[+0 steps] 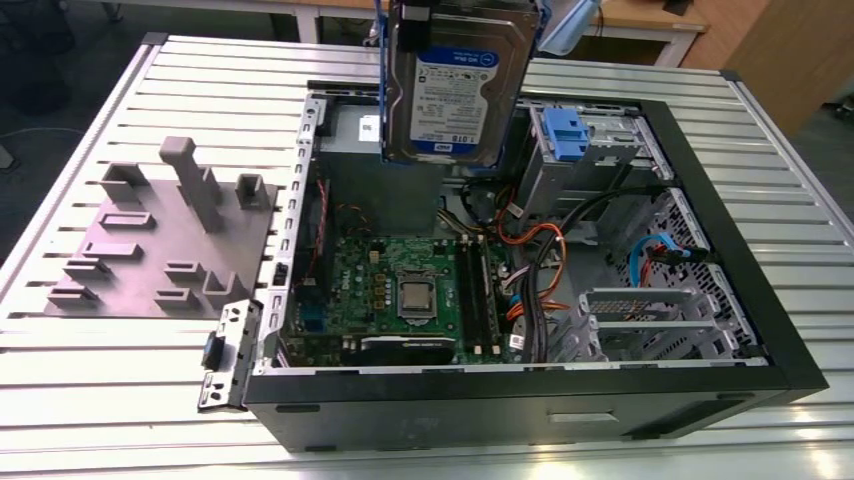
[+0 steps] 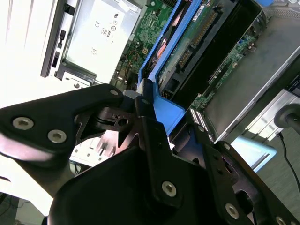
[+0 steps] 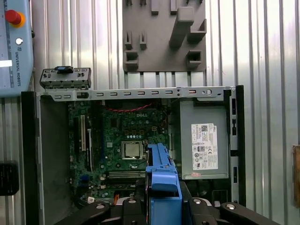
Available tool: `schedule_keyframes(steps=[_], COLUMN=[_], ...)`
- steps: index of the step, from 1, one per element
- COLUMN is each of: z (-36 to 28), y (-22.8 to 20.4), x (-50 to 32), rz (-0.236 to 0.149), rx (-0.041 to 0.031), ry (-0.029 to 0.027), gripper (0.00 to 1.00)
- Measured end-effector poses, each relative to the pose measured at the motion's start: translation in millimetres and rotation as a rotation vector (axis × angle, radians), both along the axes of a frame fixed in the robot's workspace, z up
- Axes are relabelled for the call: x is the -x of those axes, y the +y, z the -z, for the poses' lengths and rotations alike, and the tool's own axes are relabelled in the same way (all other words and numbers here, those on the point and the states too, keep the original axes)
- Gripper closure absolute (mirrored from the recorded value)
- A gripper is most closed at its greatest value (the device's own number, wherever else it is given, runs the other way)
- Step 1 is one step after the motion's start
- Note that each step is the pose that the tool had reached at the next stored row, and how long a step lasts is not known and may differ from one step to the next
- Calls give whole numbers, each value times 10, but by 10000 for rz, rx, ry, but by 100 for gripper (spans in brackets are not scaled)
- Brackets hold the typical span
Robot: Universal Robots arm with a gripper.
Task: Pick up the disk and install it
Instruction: 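Insert the disk into the insertion slot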
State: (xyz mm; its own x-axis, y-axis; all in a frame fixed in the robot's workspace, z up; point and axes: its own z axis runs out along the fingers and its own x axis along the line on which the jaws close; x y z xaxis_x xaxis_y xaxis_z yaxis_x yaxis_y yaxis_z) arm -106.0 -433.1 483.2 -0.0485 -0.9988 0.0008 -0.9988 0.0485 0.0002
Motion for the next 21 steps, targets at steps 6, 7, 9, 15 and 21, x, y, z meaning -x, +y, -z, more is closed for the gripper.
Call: schedule_keyframes(steps=[6,7,9,15,21], z=[-1,-1,-1,-1,0], y=[-9,-13,-24,-76,-122], x=[0,0,0,0,0], rz=[0,-1,-1,-1,0], rx=[1,1,1,1,1], ry=[0,0,0,0,0], gripper=[64,64,64,64,64])
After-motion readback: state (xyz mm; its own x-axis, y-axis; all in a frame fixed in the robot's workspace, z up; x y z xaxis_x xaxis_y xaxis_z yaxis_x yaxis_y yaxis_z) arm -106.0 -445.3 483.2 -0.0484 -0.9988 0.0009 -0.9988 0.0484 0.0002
